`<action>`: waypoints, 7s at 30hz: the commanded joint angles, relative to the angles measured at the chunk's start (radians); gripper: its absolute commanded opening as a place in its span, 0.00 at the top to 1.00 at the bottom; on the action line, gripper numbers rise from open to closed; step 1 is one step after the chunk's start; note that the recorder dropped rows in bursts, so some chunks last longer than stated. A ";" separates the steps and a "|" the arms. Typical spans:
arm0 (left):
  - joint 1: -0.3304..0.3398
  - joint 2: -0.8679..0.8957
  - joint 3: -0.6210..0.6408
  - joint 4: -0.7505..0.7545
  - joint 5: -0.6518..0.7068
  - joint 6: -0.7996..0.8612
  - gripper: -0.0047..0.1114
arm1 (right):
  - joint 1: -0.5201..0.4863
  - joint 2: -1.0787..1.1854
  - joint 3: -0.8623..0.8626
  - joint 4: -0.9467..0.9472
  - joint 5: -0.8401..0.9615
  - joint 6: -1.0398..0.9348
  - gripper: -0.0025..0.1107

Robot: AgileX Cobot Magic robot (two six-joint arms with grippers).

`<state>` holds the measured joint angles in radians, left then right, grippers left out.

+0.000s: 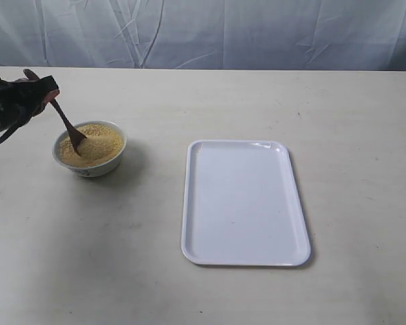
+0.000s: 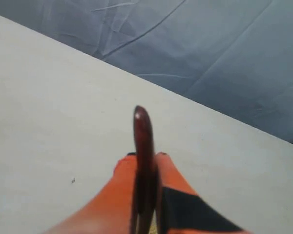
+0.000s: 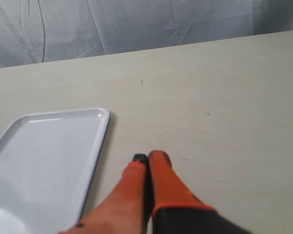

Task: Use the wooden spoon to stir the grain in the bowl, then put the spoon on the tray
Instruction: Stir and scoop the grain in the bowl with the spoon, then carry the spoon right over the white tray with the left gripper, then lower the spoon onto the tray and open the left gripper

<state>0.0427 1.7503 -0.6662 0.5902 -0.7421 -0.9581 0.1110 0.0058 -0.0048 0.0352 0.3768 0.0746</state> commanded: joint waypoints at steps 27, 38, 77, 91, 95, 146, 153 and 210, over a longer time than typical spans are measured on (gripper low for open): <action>-0.006 0.014 -0.002 0.000 -0.056 0.138 0.96 | -0.006 -0.006 0.005 0.000 -0.014 -0.004 0.96; -0.006 -0.010 -0.002 0.014 -0.097 0.051 0.96 | -0.006 -0.006 0.005 0.000 -0.014 -0.004 0.96; -0.106 -0.027 -0.002 -0.199 0.032 0.422 0.96 | -0.006 -0.006 0.005 0.000 -0.014 -0.004 0.96; -0.104 -0.002 -0.002 -0.064 -0.090 0.236 0.96 | -0.006 -0.006 0.005 0.000 -0.014 -0.004 0.96; -0.104 -0.043 -0.002 -0.077 -0.056 0.268 0.96 | -0.006 -0.006 0.005 0.000 -0.014 -0.004 0.96; -0.588 0.222 -0.474 0.762 0.219 -1.133 0.96 | -0.006 -0.006 0.005 0.000 -0.014 -0.004 0.96; -0.628 0.308 -0.519 0.734 0.199 -1.133 0.96 | -0.006 -0.006 0.005 0.000 -0.014 -0.004 0.96; -0.642 0.355 -0.527 1.050 0.298 -1.133 0.64 | -0.006 -0.006 0.005 0.000 -0.014 -0.004 0.96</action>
<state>-0.5974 2.1049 -1.1868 1.6298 -0.4065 -2.0899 0.1110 0.0058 -0.0048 0.0352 0.3768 0.0746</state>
